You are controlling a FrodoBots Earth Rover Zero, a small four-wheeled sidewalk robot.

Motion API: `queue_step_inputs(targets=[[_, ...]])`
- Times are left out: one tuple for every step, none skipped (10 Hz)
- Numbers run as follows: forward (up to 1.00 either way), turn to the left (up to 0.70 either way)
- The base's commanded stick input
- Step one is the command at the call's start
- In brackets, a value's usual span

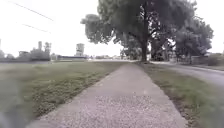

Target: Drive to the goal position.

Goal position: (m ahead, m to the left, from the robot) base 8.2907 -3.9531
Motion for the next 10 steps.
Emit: queue_step_inputs(targets=[[0.70,0.00],[0.70,0.00],[0.70,0.00],[0.70,0.00],[0.70,-0.02],[0.70,-0.17],[0.70,-0.32],[0.70,-0.35],[0.70,-0.06],[0.70,0.00]])
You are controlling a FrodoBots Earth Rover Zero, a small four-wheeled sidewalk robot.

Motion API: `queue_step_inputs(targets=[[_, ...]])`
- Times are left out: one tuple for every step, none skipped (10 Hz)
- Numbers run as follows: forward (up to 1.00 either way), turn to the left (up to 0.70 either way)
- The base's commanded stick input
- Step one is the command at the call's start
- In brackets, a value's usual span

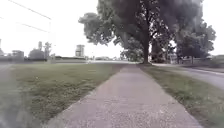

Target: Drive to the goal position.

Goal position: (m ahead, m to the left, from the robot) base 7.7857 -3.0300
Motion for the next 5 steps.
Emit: queue_step_inputs(targets=[[0.70,0.00],[0.70,0.00],[0.70,0.00],[0.70,0.00],[0.70,0.00]])
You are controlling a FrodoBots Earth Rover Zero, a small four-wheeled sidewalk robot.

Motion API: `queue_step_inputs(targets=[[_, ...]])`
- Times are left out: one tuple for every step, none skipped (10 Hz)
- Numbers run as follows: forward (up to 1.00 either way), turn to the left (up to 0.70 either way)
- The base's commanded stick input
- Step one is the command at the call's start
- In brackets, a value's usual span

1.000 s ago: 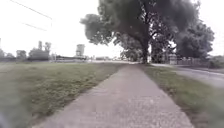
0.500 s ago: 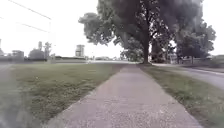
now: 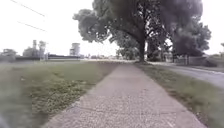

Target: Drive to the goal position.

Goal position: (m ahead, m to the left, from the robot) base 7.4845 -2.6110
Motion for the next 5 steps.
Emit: queue_step_inputs(targets=[[0.70,0.00],[0.70,0.00],[0.70,0.00],[0.70,0.00],[0.70,0.00]])
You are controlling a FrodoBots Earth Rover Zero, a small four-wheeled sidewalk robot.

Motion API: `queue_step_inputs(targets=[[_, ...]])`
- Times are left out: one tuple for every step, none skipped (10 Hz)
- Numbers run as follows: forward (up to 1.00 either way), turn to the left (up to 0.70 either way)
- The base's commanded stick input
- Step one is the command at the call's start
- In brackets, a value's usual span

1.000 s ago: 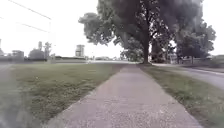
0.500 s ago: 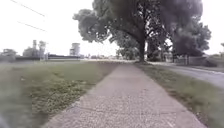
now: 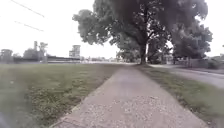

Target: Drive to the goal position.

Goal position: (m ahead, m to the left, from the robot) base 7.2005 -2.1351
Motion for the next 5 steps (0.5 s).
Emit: queue_step_inputs(targets=[[0.70,0.00],[0.70,0.00],[0.70,-0.32],[0.70,-0.35],[0.70,-0.35]])
